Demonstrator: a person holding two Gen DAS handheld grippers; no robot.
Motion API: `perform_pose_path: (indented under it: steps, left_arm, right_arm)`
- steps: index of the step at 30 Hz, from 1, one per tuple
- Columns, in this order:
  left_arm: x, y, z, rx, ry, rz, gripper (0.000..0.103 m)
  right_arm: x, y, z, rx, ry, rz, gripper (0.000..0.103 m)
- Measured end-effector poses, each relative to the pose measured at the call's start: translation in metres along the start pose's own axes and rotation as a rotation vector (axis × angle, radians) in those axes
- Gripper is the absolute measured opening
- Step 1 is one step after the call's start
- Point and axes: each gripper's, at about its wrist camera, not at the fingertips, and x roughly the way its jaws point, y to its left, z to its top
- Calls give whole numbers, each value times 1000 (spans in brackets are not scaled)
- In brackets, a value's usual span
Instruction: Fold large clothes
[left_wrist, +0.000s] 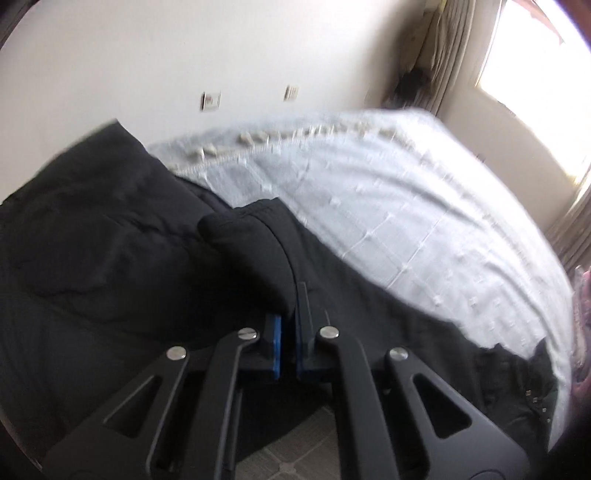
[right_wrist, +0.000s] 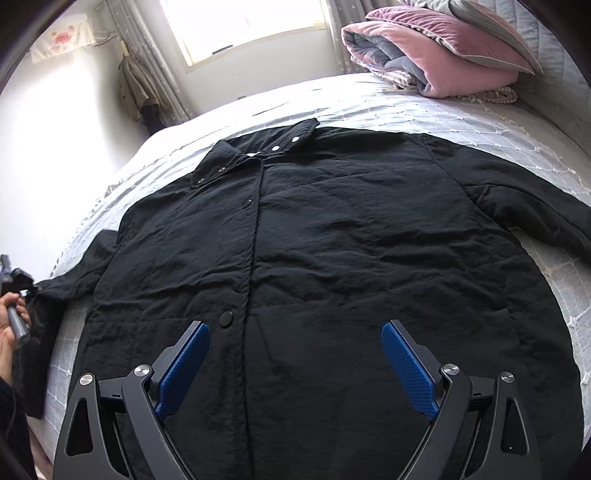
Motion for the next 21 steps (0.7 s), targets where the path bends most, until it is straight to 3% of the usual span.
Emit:
perform_pose_path:
  steps: [4, 7, 11, 16, 21]
  left_arm:
    - [-36, 7, -14, -5, -101, -54, 7]
    - [-36, 5, -19, 25, -114, -45, 6]
    - [-39, 15, -11, -51, -111, -127, 6]
    - [-61, 6, -4, 0, -150, -143, 6]
    - [-71, 4, -1, -6, -144, -156, 6]
  right_arm:
    - [4, -6, -2, 29, 33, -3, 95]
    - [8, -4, -7, 28, 59, 0, 95]
    - [14, 0, -16, 3, 113, -2, 95]
    - [28, -2, -24, -3, 197, -4, 95]
    - [52, 18, -38, -179, 242, -113, 99]
